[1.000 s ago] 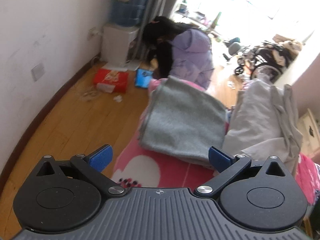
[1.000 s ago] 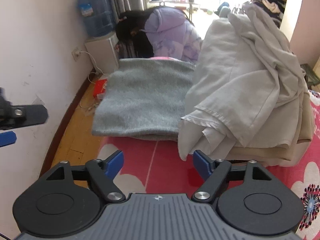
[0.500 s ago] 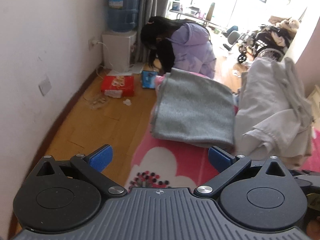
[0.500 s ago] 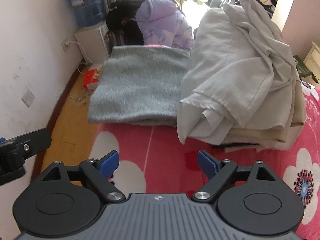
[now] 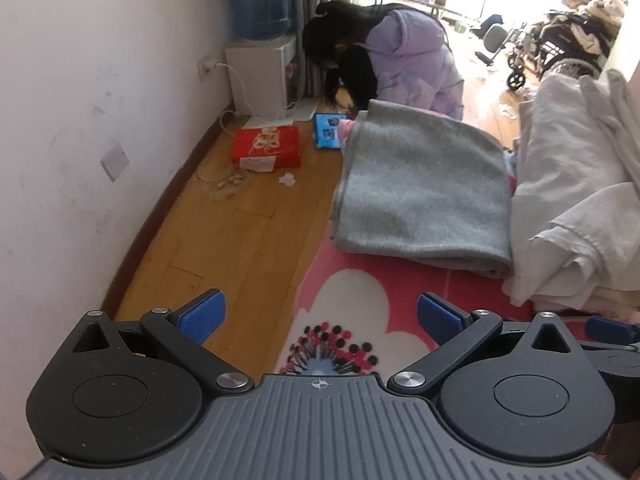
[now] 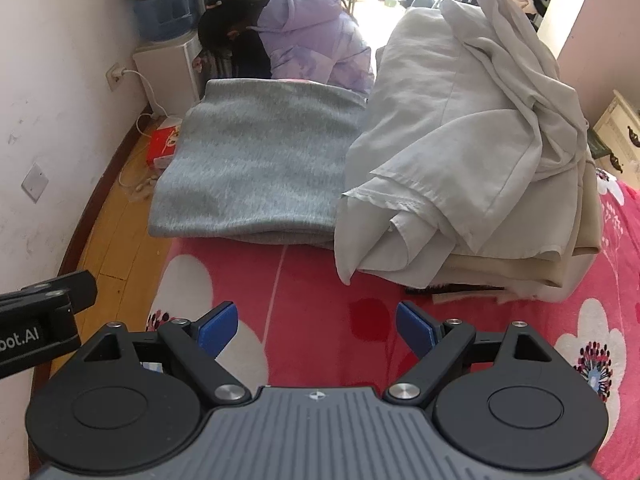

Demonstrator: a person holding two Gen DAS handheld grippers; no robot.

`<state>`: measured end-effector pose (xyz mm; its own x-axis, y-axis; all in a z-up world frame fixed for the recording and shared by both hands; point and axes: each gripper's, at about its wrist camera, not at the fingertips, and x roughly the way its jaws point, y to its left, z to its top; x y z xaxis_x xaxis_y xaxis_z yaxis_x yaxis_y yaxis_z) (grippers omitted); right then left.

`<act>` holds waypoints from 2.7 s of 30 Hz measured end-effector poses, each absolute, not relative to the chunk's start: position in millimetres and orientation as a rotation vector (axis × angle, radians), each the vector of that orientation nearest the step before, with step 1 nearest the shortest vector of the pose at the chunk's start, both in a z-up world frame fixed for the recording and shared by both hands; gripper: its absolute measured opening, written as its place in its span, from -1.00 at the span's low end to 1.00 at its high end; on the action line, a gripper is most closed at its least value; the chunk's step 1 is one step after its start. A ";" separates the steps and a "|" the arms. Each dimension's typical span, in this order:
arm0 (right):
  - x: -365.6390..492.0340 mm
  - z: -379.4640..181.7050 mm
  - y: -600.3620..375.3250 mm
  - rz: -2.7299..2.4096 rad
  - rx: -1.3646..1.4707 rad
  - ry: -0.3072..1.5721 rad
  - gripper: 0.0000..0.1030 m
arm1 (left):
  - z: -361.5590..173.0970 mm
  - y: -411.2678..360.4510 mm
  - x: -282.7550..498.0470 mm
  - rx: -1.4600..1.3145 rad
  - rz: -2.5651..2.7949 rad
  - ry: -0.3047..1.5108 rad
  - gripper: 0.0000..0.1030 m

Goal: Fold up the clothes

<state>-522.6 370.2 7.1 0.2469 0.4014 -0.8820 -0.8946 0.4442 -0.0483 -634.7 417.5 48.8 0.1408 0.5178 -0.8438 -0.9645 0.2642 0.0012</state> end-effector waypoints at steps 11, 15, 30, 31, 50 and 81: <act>-514.2 -4.6 376.6 0.934 -0.654 0.941 0.73 | 35.7 427.2 -633.2 -0.676 1.201 0.905 1.00; -515.3 -7.9 377.8 0.937 -0.665 0.945 0.73 | 33.1 430.5 -632.6 -0.679 1.199 0.922 1.00; -518.6 -11.4 379.0 0.941 -0.685 0.949 0.75 | 30.9 436.6 -633.2 -0.670 1.198 0.941 1.00; -518.5 -11.6 378.9 0.940 -0.685 0.949 0.75 | 30.9 436.4 -633.0 -0.668 1.198 0.941 1.00; -519.7 -13.7 378.9 0.941 -0.703 0.949 0.77 | 27.6 434.7 -631.4 -0.650 1.185 0.954 1.00; -481.6 -98.5 476.6 1.154 -0.630 0.799 -0.24 | -23.8 554.8 -588.1 -0.640 0.999 0.741 0.85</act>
